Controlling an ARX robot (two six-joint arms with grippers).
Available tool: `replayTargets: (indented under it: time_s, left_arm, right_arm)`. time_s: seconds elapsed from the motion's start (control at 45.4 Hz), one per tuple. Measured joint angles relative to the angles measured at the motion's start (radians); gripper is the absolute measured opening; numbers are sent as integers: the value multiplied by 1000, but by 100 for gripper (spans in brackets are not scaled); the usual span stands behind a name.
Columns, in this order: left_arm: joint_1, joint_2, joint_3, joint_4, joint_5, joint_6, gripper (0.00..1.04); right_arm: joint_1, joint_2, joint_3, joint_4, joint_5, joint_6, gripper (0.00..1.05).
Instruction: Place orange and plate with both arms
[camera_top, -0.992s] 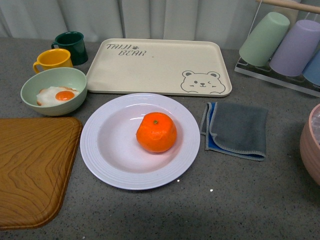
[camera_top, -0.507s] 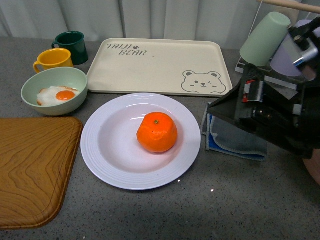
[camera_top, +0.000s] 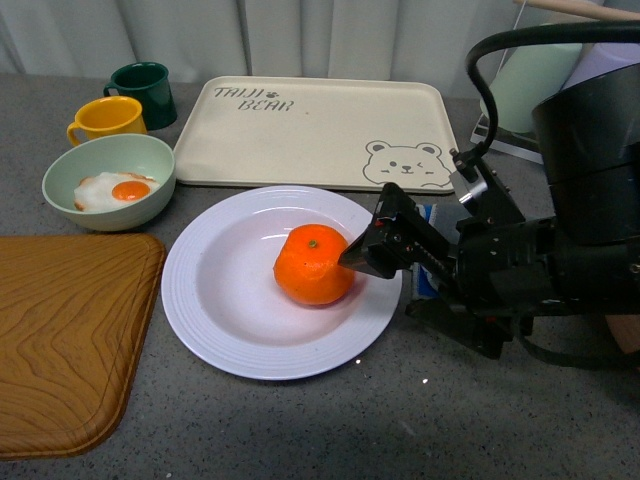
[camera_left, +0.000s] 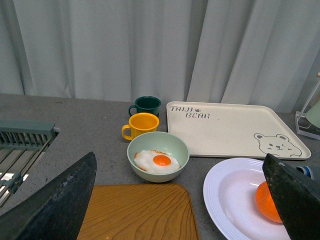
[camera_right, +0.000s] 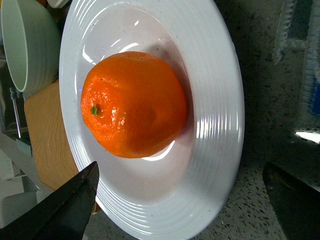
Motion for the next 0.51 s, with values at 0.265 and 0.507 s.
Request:
replayTargets:
  time_s: [0.265,0.507]
  left_arm:
    - [0,0,0,0,0,0,98]
    - [0,0,0,0,0,0,98]
  right_arm:
    - [13,63,76,-64,12,59,85]
    - [13,94,85,-76,27,79,51]
